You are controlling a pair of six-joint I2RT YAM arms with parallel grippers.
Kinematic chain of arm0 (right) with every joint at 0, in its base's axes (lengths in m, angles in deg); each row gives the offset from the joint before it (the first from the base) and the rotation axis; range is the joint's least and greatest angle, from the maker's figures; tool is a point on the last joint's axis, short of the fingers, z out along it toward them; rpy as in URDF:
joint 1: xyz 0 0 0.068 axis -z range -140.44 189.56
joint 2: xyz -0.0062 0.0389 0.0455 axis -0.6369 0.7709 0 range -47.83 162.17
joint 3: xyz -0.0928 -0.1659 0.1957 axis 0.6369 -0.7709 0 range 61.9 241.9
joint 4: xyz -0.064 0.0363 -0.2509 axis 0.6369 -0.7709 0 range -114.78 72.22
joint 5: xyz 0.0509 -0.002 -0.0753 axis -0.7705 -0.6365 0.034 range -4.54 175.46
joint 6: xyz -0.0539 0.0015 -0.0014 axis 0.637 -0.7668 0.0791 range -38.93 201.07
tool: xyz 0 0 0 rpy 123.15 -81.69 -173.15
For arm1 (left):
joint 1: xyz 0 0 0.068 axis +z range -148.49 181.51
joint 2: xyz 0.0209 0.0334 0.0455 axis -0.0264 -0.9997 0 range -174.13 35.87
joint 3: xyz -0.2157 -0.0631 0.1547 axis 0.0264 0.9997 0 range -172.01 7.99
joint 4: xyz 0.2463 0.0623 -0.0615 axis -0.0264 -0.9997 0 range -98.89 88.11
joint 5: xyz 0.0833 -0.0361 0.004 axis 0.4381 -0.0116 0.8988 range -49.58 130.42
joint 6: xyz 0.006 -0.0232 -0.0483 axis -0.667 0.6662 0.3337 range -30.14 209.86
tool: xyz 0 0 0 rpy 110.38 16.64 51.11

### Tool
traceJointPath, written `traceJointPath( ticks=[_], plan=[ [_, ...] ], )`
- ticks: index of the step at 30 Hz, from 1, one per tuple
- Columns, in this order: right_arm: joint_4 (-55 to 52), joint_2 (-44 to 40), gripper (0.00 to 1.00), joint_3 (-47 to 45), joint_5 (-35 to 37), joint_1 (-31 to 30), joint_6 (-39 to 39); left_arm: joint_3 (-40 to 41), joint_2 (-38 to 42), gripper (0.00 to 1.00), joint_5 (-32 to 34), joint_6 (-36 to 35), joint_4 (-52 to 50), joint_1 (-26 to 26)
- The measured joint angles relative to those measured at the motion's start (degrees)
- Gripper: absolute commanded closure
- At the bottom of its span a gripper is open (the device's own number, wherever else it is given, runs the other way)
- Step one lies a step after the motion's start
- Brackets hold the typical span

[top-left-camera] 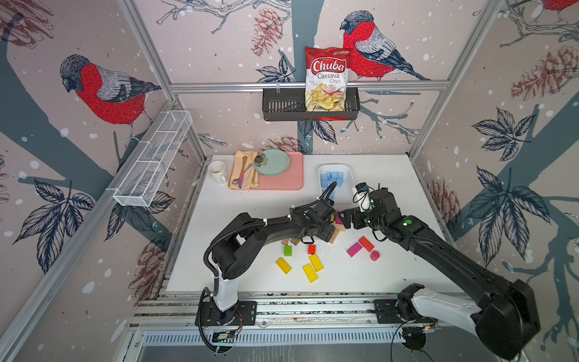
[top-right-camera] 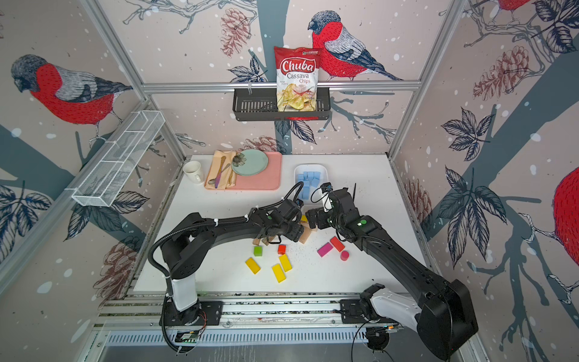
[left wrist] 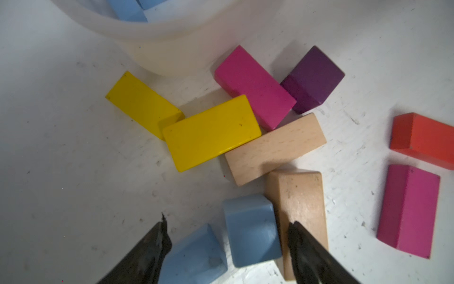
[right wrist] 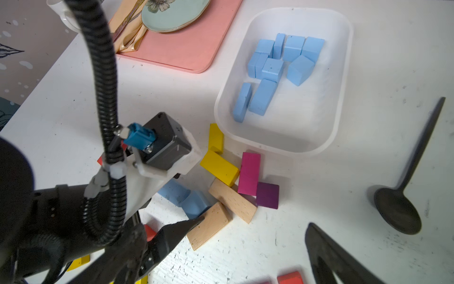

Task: Pick out the blue building blocks
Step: Pick up the building block from the center of the board.

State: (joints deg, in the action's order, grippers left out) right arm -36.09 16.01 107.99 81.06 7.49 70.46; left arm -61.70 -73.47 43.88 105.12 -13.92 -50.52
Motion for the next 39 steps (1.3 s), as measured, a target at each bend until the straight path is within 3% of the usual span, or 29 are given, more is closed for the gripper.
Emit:
traceJointPath(
  ticks=[7,24,34,39],
  plan=[
    [0.0,0.1,0.00,-0.1,0.0,-0.8,0.2,-1.2,-1.5,0.38,0.0,0.9,1.3,-0.1],
    [0.1,1.7,0.00,0.1,0.2,-1.2,0.2,0.7,-0.1,0.40,2.6,1.2,-2.0,-0.1],
    [0.2,2.5,0.00,0.4,1.0,-1.3,0.2,0.7,-0.8,0.63,1.0,1.2,-1.9,-0.1],
    [0.2,2.7,0.00,0.4,1.2,-1.3,0.2,0.2,-1.0,0.80,1.0,1.2,-1.9,-0.1]
  ],
)
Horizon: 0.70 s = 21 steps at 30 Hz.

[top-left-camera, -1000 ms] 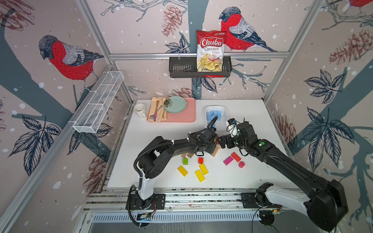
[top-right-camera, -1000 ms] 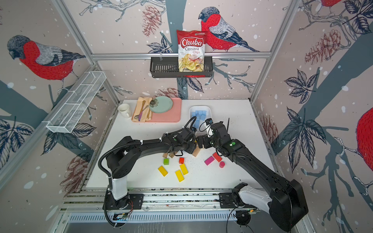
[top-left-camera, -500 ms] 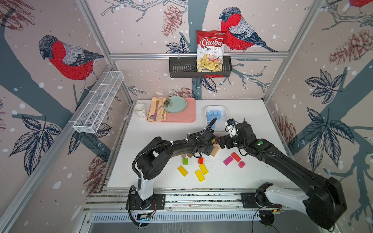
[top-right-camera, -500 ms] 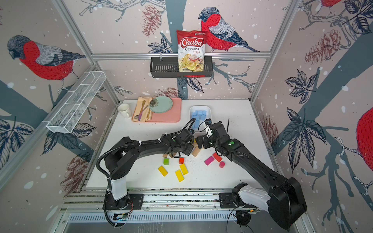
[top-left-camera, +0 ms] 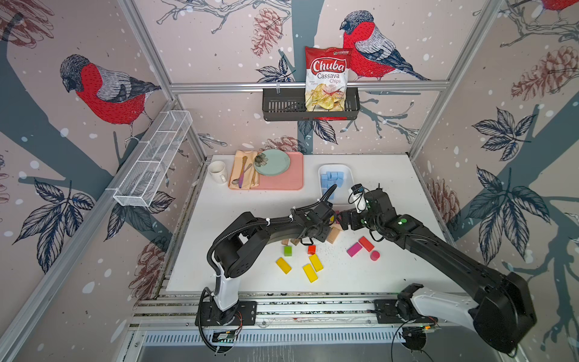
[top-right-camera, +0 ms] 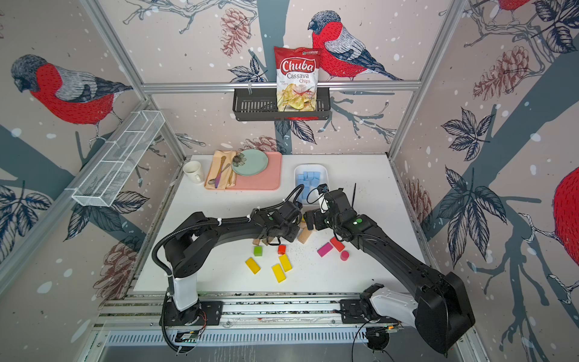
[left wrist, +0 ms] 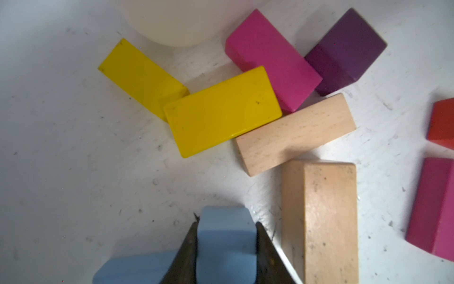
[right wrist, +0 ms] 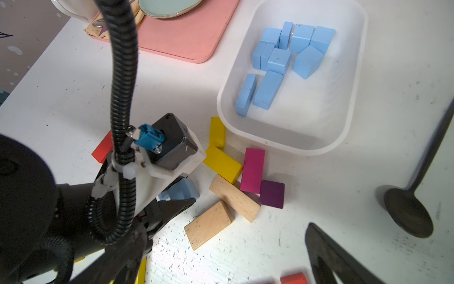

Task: Pick out the blue building blocks
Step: Pick up the building block from the center of the board.

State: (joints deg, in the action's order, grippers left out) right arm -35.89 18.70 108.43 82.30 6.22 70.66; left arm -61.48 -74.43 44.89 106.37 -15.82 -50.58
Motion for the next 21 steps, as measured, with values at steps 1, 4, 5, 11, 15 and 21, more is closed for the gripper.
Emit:
traceJointPath(
  ticks=[1,4,5,11,15,21],
  plan=[
    [0.0,0.0,0.00,0.0,0.0,0.0,0.0,-0.1,0.0,0.82,0.0,0.0,0.0,0.0],
    [0.0,0.0,0.00,0.1,0.0,0.0,0.0,-0.2,0.6,0.86,-0.3,0.2,0.0,0.2],
    [0.0,0.0,0.00,0.1,0.0,0.0,0.1,-0.3,1.0,0.86,-0.4,0.2,0.0,0.2],
    [0.0,-1.6,0.00,0.3,0.9,0.0,0.2,-2.1,5.0,0.91,-1.0,1.3,0.0,1.5],
    [0.4,-3.8,0.00,0.1,1.7,0.0,0.2,-4.4,7.9,0.91,-1.0,2.0,0.0,2.7],
    [2.1,-7.3,0.00,-1.1,3.1,0.0,0.2,-11.0,7.7,0.91,-1.0,2.8,-0.4,5.0]
  ],
)
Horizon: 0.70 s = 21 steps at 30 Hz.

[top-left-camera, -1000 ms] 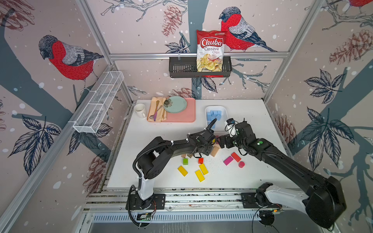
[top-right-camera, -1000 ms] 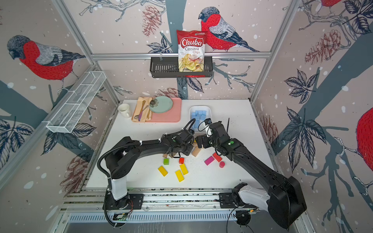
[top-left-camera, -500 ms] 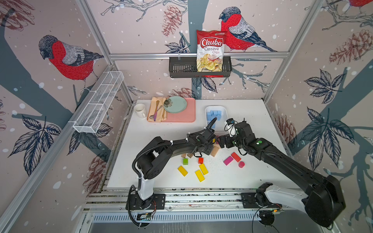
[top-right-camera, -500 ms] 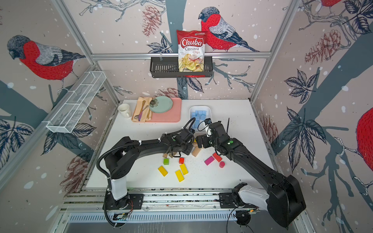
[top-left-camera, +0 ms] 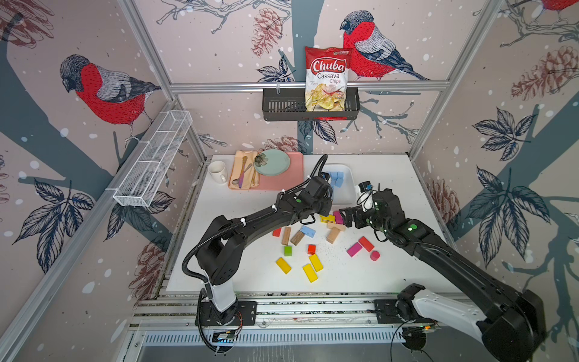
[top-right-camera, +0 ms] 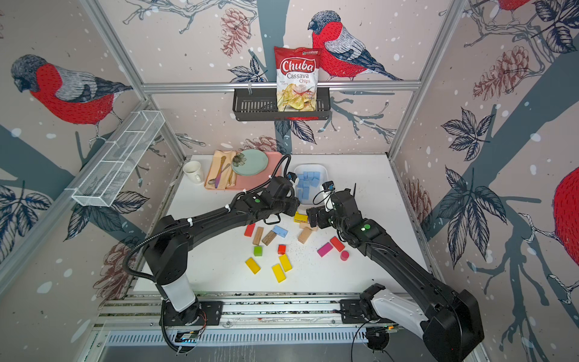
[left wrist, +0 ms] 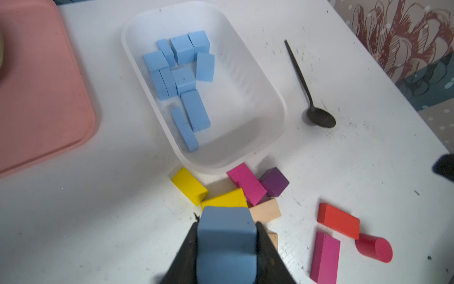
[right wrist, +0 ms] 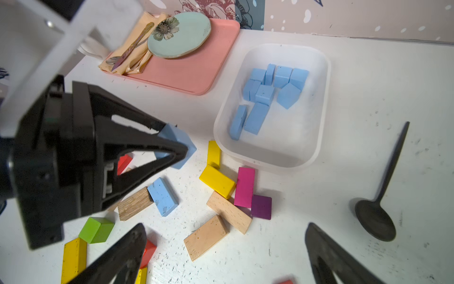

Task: Pick out the blue building blocks
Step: Pick up the building block from the center of the board, then place the building block in the storage box.

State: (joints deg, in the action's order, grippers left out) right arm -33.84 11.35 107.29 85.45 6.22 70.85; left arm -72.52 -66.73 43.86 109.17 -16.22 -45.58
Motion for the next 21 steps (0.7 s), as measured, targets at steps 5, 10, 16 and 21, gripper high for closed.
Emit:
traceJointPath(
  ticks=[5,10,16,21],
  plan=[
    [0.8,-2.2,0.00,-1.0,1.6,0.0,-0.1,-7.8,-5.0,0.91,-0.2,0.6,-0.9,0.9],
    [1.0,-4.3,0.00,-1.9,3.2,-0.1,-0.2,-16.9,-12.6,0.91,-1.5,1.7,-2.4,1.6],
    [2.6,-6.9,0.00,-4.1,4.7,-0.1,-0.3,-27.6,-22.0,0.91,-3.7,2.3,-5.0,2.4],
    [3.0,-7.5,0.00,-5.3,5.5,-0.1,-0.4,-36.0,-29.3,0.90,-4.9,3.2,-7.4,3.1]
  ],
)
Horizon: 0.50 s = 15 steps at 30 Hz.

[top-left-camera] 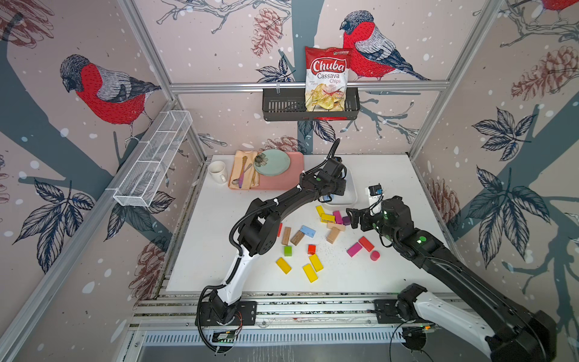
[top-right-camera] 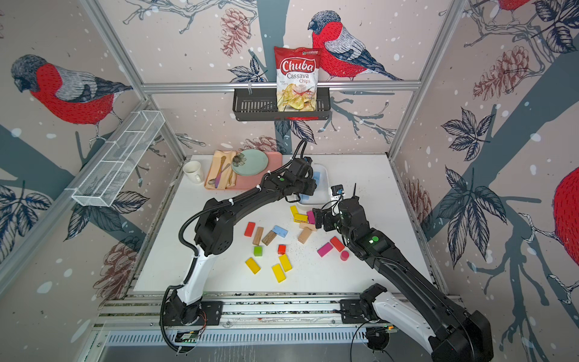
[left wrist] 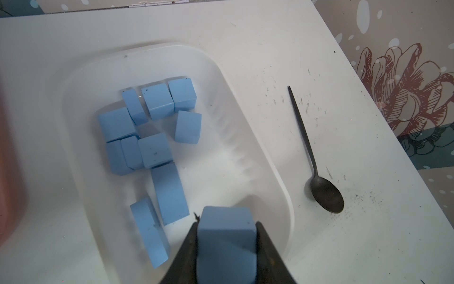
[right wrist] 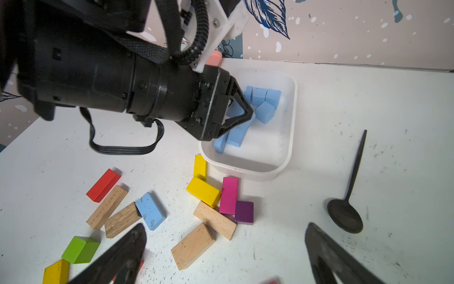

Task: Pick out the blue building blocks
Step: Place the building block in the storage box.

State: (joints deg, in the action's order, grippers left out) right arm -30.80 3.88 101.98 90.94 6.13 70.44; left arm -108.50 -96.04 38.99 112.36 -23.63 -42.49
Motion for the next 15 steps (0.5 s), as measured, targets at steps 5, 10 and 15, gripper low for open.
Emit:
traceJointPath(
  ticks=[5,10,15],
  plan=[
    [0.6,0.1,0.00,-0.1,0.0,0.0,0.0,-4.1,-5.2,0.90,-3.1,0.7,0.0,0.8],
    [0.5,0.2,0.00,-0.5,0.1,0.1,0.0,-7.5,-10.0,0.87,-7.1,2.8,0.6,2.1],
    [0.6,0.4,0.00,-0.9,0.3,0.1,0.0,-11.4,-13.9,0.84,-10.2,4.7,1.3,3.3]
  ],
)
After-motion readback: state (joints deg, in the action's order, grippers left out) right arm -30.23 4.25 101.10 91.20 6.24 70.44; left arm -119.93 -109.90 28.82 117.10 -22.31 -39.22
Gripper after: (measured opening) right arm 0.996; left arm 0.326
